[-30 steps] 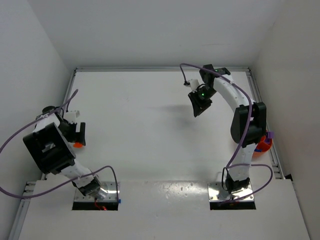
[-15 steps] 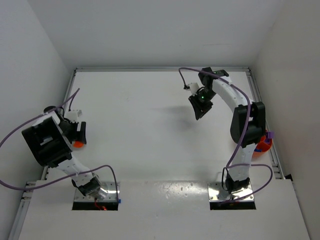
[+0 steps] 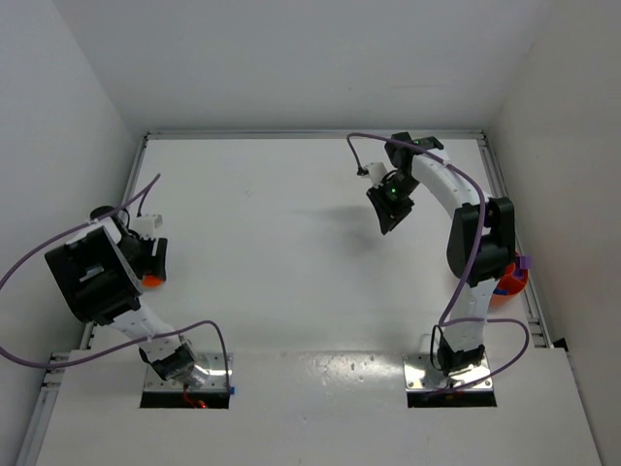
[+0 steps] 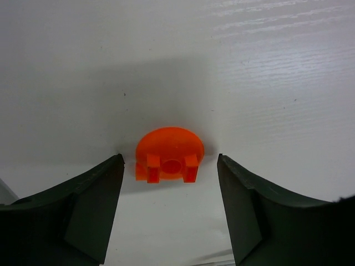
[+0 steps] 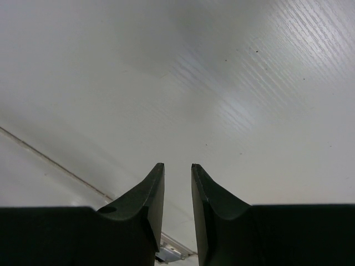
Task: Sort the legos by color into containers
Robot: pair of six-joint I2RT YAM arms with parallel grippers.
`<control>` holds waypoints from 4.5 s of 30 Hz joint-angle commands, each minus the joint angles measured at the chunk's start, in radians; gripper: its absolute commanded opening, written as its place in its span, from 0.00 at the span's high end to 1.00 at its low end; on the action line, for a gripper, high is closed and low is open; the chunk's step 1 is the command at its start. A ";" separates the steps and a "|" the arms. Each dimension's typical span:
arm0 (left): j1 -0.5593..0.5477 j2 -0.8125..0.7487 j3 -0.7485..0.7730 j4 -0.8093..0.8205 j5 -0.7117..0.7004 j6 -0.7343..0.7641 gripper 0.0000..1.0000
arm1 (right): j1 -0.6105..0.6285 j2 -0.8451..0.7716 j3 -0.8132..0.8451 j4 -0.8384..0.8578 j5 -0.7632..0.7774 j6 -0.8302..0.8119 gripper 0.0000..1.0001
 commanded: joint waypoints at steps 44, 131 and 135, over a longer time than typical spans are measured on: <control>-0.500 -0.222 0.118 0.009 0.483 -0.143 0.71 | 0.042 0.082 0.046 0.012 -0.836 0.105 0.69; -0.761 -0.380 0.182 0.132 0.424 -0.402 0.00 | 0.073 -0.026 0.095 0.260 -0.533 0.408 1.00; -0.707 -0.420 0.182 0.091 0.391 -0.376 0.00 | -0.055 -0.126 0.095 0.135 -0.283 0.270 1.00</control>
